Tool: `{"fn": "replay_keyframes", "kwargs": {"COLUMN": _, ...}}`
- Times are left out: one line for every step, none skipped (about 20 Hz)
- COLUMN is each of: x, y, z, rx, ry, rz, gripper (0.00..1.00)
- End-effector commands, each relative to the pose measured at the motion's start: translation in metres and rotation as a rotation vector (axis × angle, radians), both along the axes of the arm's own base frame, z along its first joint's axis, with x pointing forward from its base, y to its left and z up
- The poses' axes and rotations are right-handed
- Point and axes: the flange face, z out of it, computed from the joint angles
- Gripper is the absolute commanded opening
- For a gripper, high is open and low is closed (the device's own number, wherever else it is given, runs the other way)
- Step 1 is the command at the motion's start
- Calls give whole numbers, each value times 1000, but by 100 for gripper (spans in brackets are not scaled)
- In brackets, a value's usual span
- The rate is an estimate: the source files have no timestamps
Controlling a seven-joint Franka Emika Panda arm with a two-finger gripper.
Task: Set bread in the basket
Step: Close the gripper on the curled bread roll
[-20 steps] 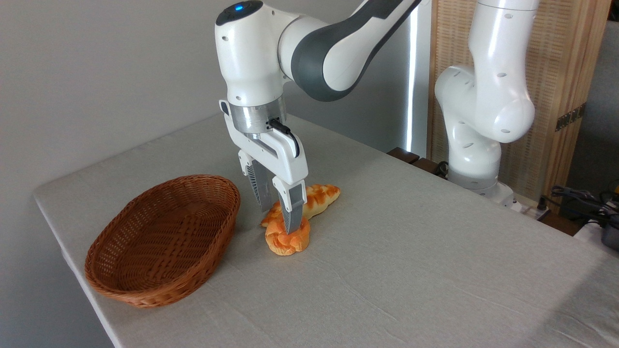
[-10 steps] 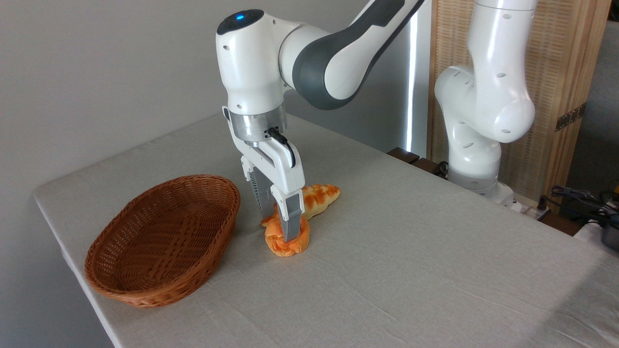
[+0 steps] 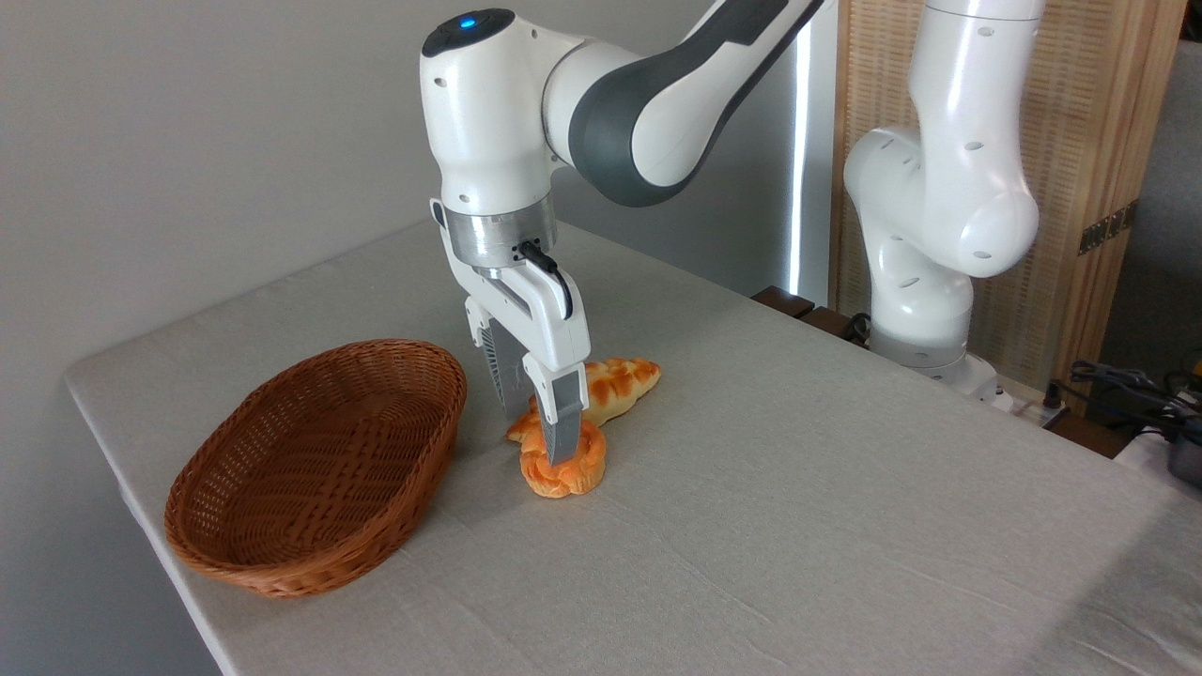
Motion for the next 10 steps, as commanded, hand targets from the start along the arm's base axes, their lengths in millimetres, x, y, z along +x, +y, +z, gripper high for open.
{"fn": "replay_keyframes", "kwargs": {"x": -1, "y": 1, "z": 1, "rx": -3, "ry": -3, "rz": -19, "gripper": 100}}
{"fn": "replay_keyframes", "kwargs": {"x": 0, "y": 3, "z": 0, "rx": -3, "ry": -2, "rz": -16, "gripper": 100}}
{"fn": "replay_keyframes", "kwargs": {"x": 0, "y": 4, "z": -1, "rx": -3, "ry": 0, "rz": -15, "gripper": 100}}
{"fn": "replay_keyframes", "kwargs": {"x": 0, "y": 6, "z": -1, "rx": -3, "ry": 0, "rz": -12, "gripper": 100}}
{"fn": "replay_keyframes", "kwargs": {"x": 0, "y": 6, "z": -1, "rx": -2, "ry": 0, "rz": -12, "gripper": 100}}
{"fn": "replay_keyframes", "kwargs": {"x": 1, "y": 6, "z": -3, "rx": 0, "ry": 4, "rz": -18, "gripper": 100}}
{"fn": "replay_keyframes", "kwargs": {"x": 1, "y": 6, "z": -5, "rx": 1, "ry": 6, "rz": -29, "gripper": 100}}
{"fn": "replay_keyframes", "kwargs": {"x": 2, "y": 6, "z": -8, "rx": 6, "ry": 10, "rz": -38, "gripper": 100}}
{"fn": "replay_keyframes", "kwargs": {"x": 2, "y": 6, "z": -8, "rx": 16, "ry": 8, "rz": -44, "gripper": 100}}
{"fn": "replay_keyframes", "kwargs": {"x": 2, "y": 6, "z": -8, "rx": 23, "ry": 8, "rz": -48, "gripper": 100}}
